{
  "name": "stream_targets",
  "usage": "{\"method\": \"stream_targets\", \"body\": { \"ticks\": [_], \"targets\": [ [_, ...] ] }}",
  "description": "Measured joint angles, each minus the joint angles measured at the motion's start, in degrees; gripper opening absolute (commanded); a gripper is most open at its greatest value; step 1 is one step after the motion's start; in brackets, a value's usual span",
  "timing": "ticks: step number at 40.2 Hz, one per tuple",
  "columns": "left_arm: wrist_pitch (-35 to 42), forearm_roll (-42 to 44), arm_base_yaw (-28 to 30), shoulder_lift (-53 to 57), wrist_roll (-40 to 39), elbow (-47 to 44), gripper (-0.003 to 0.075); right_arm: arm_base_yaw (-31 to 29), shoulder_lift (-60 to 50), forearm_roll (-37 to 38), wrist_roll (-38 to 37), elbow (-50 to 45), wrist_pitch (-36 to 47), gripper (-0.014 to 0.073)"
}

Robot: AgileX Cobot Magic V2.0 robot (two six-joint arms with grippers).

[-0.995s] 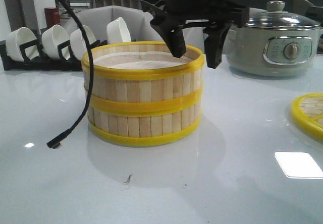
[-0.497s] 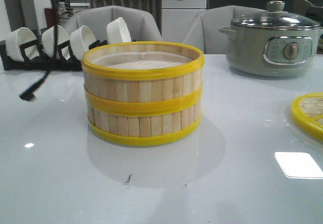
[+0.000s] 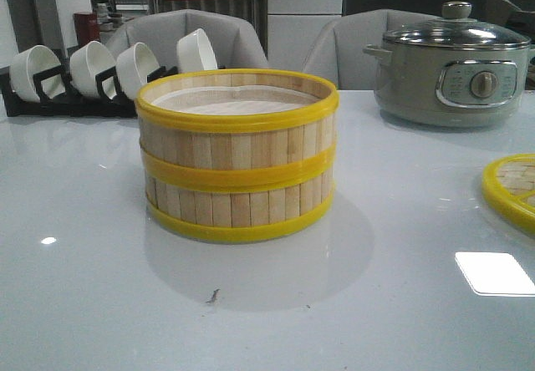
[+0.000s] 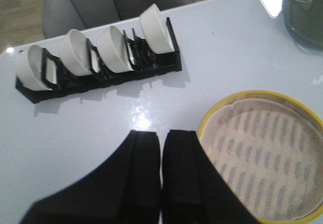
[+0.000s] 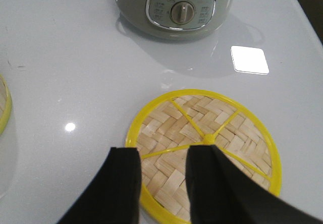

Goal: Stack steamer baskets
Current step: 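Raise the left gripper up and away from the stacked baskets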

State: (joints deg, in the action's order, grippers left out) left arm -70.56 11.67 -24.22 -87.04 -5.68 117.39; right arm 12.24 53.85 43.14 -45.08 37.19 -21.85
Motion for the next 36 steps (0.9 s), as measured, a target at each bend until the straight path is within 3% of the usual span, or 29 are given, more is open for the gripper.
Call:
{"method": "stream_targets", "body": {
  "ticks": [18, 36],
  "targets": [
    [3.32, 1.21, 2.53, 23.2, 0.0, -25.42, 0.0086, 0.0, 0.0, 0.0, 0.0, 0.0, 0.03, 0.0344],
    [7.08, 5.91, 2.53, 48.88, -5.26, -47.36, 0.0086, 0.0, 0.0, 0.0, 0.0, 0.0, 2.93, 0.0344]
  ]
}}
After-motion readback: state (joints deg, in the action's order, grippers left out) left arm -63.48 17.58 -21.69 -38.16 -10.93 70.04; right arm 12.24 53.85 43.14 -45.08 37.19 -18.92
